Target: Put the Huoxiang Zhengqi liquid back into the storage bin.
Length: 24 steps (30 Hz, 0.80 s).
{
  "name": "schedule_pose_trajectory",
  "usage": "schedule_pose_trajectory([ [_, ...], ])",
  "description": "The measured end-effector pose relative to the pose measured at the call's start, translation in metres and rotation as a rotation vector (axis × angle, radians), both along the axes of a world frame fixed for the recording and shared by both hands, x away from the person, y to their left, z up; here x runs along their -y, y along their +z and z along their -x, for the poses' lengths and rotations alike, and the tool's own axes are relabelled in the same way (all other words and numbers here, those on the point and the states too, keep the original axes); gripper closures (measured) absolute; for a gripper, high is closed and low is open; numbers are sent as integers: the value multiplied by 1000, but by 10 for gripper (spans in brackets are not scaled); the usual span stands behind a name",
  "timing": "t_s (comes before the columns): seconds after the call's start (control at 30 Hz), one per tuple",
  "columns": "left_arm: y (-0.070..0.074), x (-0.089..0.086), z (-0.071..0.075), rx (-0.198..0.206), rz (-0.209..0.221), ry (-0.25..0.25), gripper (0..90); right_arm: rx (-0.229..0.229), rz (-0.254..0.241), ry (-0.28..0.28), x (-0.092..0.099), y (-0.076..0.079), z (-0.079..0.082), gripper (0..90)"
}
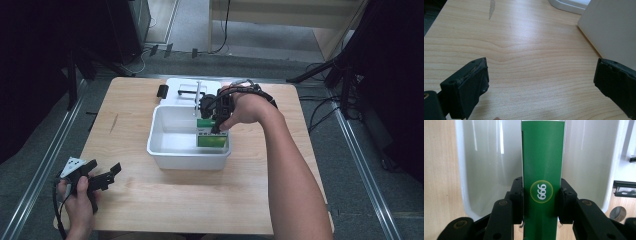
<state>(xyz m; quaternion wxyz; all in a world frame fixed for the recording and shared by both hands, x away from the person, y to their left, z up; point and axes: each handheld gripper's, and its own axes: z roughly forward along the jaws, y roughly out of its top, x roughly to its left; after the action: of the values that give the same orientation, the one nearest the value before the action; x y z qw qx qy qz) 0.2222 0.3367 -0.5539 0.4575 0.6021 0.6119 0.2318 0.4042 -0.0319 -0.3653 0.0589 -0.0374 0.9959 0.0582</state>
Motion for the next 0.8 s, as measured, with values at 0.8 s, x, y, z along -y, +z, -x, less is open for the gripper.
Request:
schedule_pose_trajectory([
  [0.8, 0, -1, 0, -4, 12, -2, 7, -27, 45, -13, -7, -24, -7, 631],
])
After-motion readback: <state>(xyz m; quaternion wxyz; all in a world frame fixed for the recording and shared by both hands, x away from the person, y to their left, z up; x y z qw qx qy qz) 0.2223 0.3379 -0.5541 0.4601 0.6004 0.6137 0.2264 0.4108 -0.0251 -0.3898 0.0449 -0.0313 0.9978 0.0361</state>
